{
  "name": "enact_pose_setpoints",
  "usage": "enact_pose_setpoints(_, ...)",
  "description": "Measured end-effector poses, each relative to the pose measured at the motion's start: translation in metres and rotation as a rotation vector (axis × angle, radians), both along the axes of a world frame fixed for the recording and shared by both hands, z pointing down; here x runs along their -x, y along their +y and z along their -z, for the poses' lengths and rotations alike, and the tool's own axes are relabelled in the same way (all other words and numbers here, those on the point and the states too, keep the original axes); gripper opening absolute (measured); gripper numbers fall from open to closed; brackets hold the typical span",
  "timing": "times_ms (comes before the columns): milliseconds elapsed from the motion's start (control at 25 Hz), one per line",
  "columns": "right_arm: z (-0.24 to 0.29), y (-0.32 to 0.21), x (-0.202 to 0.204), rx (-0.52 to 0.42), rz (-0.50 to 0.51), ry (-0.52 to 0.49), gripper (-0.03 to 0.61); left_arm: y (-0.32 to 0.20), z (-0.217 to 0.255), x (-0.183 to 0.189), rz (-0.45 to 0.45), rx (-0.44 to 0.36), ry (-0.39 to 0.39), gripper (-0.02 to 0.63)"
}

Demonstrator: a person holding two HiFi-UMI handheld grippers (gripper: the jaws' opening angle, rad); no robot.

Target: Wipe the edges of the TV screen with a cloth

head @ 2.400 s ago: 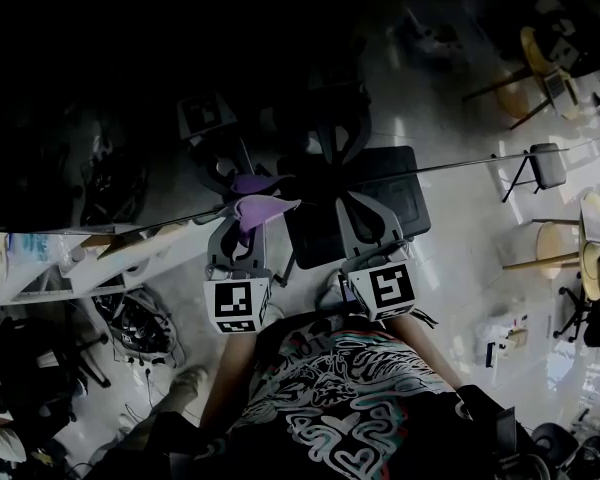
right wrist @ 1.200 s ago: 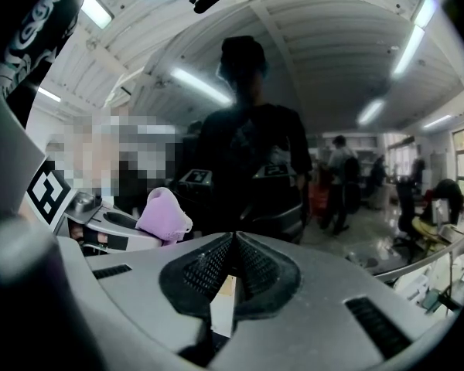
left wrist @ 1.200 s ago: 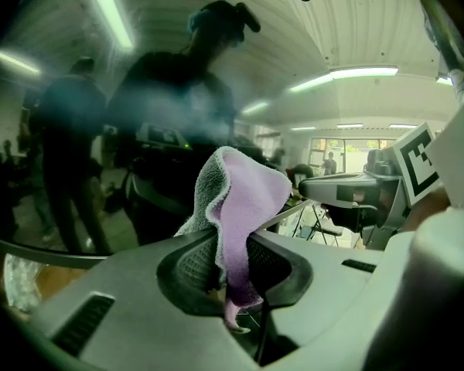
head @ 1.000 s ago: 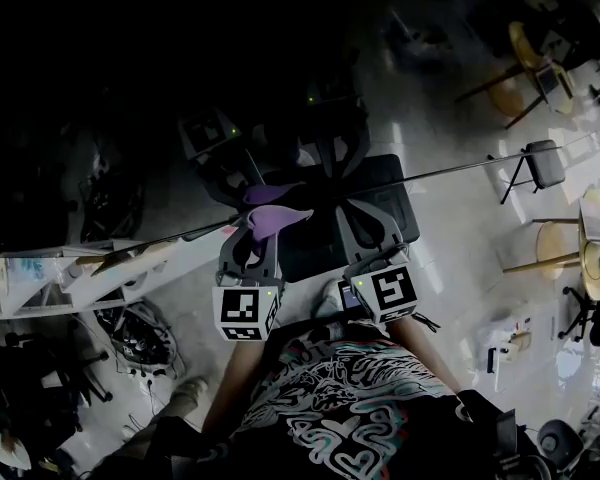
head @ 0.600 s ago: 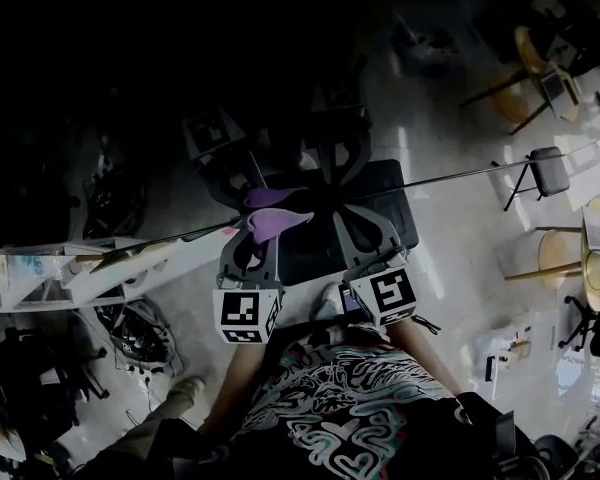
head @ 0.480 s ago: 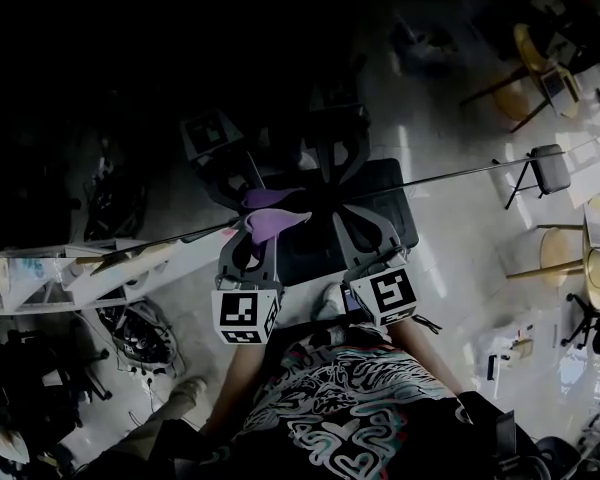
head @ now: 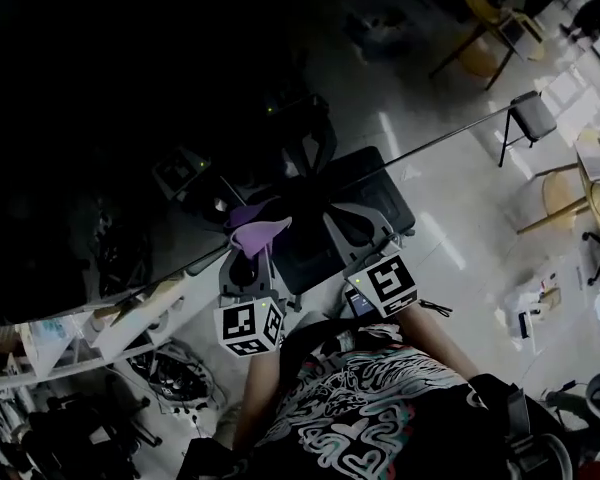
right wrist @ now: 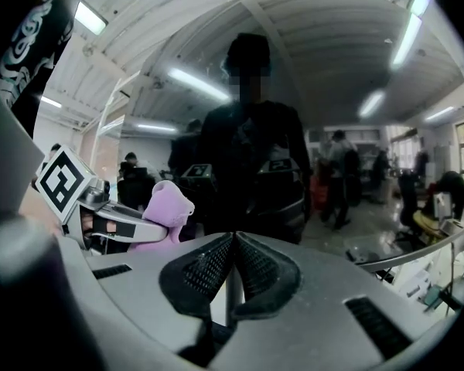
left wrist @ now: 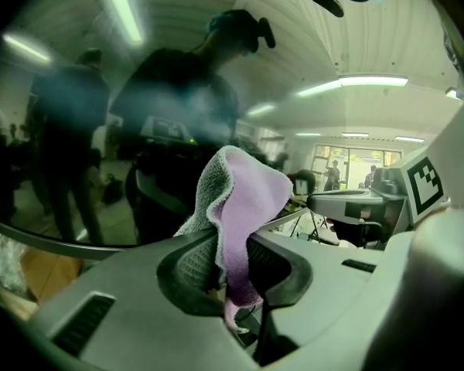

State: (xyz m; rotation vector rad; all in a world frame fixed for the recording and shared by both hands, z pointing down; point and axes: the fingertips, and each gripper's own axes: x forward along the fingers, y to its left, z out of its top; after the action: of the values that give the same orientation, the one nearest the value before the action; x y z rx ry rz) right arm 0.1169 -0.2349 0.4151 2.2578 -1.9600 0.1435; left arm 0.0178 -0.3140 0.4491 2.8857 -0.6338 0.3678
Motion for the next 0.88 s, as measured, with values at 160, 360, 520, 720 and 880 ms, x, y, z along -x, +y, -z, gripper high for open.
enact_pose_setpoints(160, 0.007, 0.010, 0.001, 0.007, -0.095, 0.005, 0.029, -0.004, -0.001, -0.007, -0.051, 0.033, 0.002, 0.071)
enact_pose_setpoints(360, 0.015, 0.032, 0.000, 0.024, -0.193, -0.003, 0.029, 0.001, 0.001, -0.004, -0.079, 0.031, -0.009, 0.071)
enact_pose_setpoints(520, 0.014, 0.044, -0.007, 0.029, -0.262, 0.011, 0.029, 0.001, 0.000, -0.009, -0.118, 0.009, 0.019, 0.069)
enact_pose_setpoints(720, 0.011, 0.052, -0.006, 0.032, -0.299, 0.011, 0.029, 0.007, -0.006, -0.016, -0.151, 0.032, 0.022, 0.070)
enact_pose_setpoints(880, 0.014, 0.055, -0.011, 0.018, -0.298, 0.016, 0.029, 0.011, -0.007, -0.019, -0.156, 0.041, 0.026, 0.069)
